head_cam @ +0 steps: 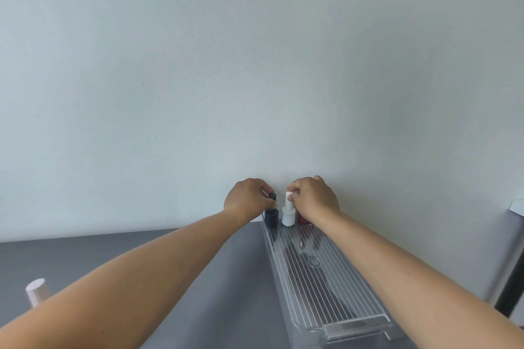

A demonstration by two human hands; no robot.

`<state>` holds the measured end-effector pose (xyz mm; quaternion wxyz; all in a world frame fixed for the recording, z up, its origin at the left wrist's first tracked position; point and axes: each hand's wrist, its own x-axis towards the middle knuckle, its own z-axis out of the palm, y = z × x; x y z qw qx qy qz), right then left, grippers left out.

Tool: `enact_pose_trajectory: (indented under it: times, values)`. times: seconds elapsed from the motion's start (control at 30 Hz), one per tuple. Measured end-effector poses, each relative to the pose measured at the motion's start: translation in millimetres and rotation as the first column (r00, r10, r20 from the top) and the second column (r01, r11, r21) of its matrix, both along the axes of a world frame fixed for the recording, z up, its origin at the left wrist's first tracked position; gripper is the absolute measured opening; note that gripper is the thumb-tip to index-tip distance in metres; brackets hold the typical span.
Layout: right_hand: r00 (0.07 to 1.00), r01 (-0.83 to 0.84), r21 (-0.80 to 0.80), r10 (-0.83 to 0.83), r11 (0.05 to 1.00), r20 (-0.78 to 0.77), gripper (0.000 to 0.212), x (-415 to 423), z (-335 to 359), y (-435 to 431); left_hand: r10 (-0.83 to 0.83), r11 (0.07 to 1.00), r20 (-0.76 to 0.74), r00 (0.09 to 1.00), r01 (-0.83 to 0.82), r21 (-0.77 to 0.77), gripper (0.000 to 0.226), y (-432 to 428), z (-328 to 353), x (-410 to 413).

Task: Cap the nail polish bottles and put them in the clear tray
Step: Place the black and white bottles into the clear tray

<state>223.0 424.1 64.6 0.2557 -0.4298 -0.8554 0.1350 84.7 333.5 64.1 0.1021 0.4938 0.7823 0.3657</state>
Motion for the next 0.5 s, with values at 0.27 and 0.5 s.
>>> enact_pose_trajectory:
  times: [0.27,0.5]
  values:
    - [1.000,-0.015,-0.001,0.015,1.000,0.020,0.027,2.5,-2.0,-1.1,0.013,1.000,0.013,1.000,-0.013,0.006,0.035,0.1,4.2,1.7]
    - [1.000,0.011,0.016,-0.011,1.000,-0.008,0.032,9.9,8.0,-7.4,0.006,1.000,-0.006,1.000,-0.005,0.023,0.031,-10.2,15.3,3.0]
